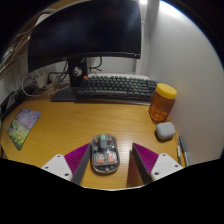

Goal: Arrange mouse

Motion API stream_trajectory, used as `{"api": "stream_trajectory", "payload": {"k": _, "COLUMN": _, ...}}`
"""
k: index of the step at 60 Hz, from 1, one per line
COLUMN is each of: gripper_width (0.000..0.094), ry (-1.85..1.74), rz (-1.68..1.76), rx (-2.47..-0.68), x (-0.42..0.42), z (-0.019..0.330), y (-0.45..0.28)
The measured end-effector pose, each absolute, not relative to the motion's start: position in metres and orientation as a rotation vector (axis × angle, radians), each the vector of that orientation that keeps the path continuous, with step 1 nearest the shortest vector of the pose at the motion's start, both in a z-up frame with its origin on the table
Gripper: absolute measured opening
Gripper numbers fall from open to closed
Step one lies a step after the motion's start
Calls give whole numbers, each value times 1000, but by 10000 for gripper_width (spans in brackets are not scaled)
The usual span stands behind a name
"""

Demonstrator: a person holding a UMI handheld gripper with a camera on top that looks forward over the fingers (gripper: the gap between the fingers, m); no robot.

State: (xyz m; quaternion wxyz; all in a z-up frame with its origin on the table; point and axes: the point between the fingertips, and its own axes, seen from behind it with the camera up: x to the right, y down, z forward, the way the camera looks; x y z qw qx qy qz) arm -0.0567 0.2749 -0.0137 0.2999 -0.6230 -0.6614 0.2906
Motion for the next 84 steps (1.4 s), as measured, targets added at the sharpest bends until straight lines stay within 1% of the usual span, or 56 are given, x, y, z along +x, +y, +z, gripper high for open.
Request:
{"api": "stream_trajectory", "payload": {"k": 1, "gripper_width": 847, "ry": -1756, "rz": 774, "rx": -1655, "x": -57, "z": -14, "y": 274}}
{"api": "stream_trajectory", "payload": {"k": 8, "gripper_width": 465, "ry": -1772, "rz": 781, "rx": -1641, "x": -59, "z": -15, "y": 269}}
{"api": "stream_trajectory", "payload": {"k": 14, "gripper_width": 459, "ry": -1762, "rz": 744, "rx": -1642, "x": -58, "z": -15, "y": 270}}
{"api": "stream_trajectory", "payload": {"k": 15, "gripper_width": 418, "ry": -1766, "rz": 740, "rx": -1640, "x": -58, "z": -14, "y": 269}}
{"api": "stream_trajectory", "payload": {"k": 22, "gripper_width": 361, "ry": -1749, "rz": 728, "rx": -1671, "x": -57, "z": -13, "y": 270}}
{"api": "stream_trajectory", "payload": {"k": 29, "gripper_width": 361, "ry": -1711, "rz": 731, "rx": -1705, "x": -57, "z": 3, "y": 271}}
{"api": "stream_trajectory", "payload": {"k": 35, "gripper_width": 361, "ry": -1687, "rz": 751, "rx": -1738, "x": -60, "z": 31, "y": 262}}
{"api": "stream_trajectory", "payload": {"k": 41, "gripper_width": 360, "ry": -1677, "rz": 797, "rx": -1741, "x": -70, "z": 62, "y": 237}}
{"api": "stream_trajectory", "payload": {"k": 50, "gripper_width": 359, "ry": -1691, "rz": 895, "rx": -1718, "x": -90, "z": 103, "y": 162}}
{"api": "stream_trajectory", "payload": {"k": 57, "gripper_width": 358, "ry": -1733, "rz": 946, "rx": -1665, "x": -99, "z": 114, "y": 81}}
{"api": "stream_trajectory", "payload": {"k": 64, "gripper_width": 359, "ry": -1789, "rz": 958, "rx": -1650, "x": -99, "z": 106, "y": -3}}
{"api": "stream_trajectory", "payload": {"k": 72, "gripper_width": 359, "ry": -1836, "rz": 933, "rx": -1656, "x": -92, "z": 82, "y": -80}}
{"api": "stream_trajectory", "payload": {"k": 78, "gripper_width": 360, "ry": -1848, "rz": 896, "rx": -1669, "x": -87, "z": 58, "y": -117}}
{"api": "stream_trajectory", "payload": {"k": 84, "gripper_width": 357, "ry": -1857, "rz": 833, "rx": -1678, "x": -84, "z": 30, "y": -137}}
